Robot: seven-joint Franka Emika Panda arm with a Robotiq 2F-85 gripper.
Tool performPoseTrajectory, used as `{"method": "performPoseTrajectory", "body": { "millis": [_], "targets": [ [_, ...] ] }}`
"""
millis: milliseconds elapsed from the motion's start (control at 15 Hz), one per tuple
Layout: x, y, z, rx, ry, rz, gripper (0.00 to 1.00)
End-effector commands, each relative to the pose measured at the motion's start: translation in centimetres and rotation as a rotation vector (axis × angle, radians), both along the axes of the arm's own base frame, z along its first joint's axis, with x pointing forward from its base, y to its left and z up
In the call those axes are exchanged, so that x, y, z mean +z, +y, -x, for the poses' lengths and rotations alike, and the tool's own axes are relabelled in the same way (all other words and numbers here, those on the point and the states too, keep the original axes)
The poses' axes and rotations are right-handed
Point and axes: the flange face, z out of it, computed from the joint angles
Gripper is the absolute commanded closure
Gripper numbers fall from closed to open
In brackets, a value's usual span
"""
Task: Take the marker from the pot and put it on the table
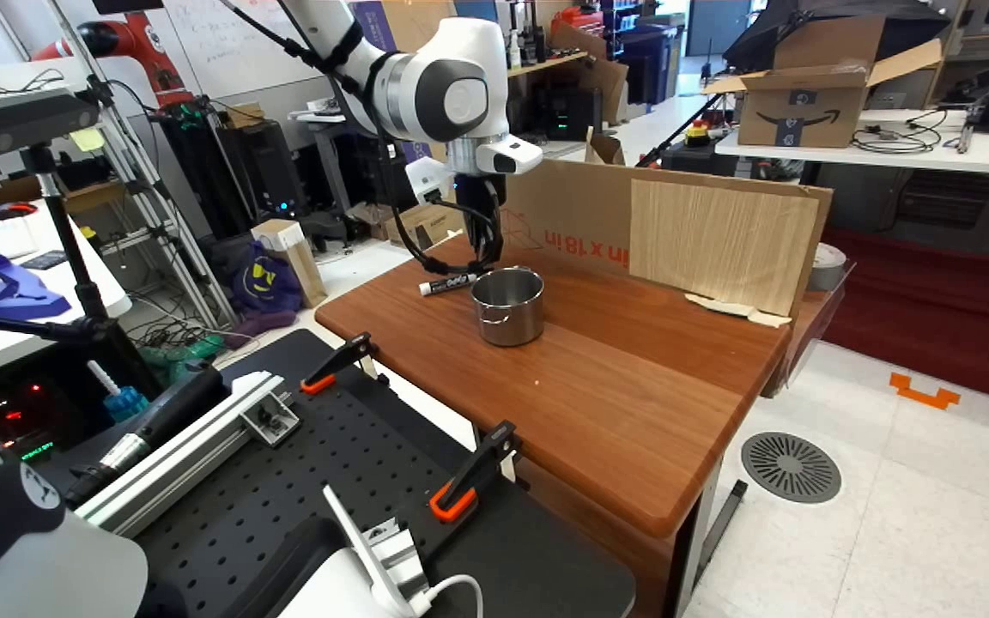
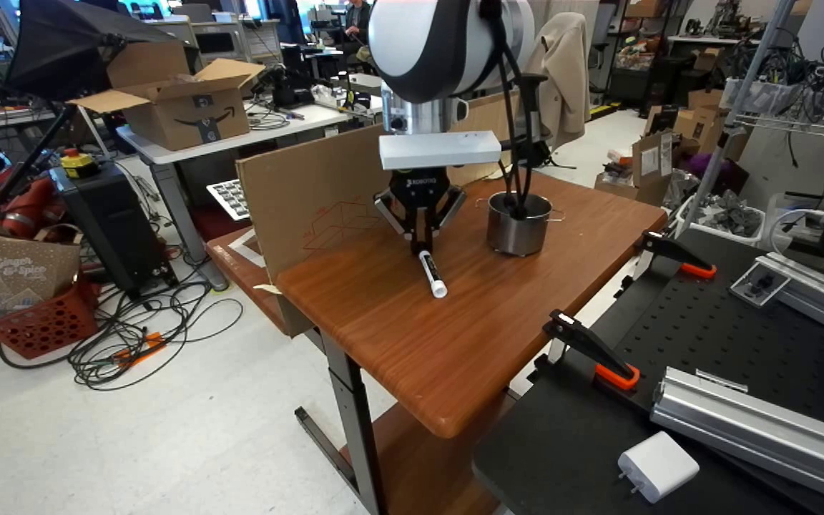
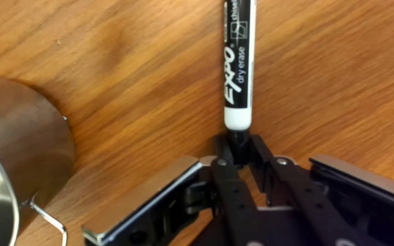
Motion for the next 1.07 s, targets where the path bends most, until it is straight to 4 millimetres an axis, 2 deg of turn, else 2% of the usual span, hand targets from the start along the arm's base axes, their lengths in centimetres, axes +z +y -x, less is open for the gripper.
{"method": "performPoseTrajectory", "body": {
  "millis": [0,133,533,733,1000],
  "targets": [
    [-0.8,0.3,-0.6,-0.008,-0.006,0.025,0.56],
    [-0.9,0.2,-0.7,-0.011,-0.004,0.024,0.48],
    [-0.2,0.2,-0.7,-0.01,-0.01,0.022,0.04],
    [0.3,0.5,-0.7,-0.007,-0.018,0.024,0.0],
    [2.6,1.1,-0.4,0.004,-0.042,0.014,0.0]
  ]
}}
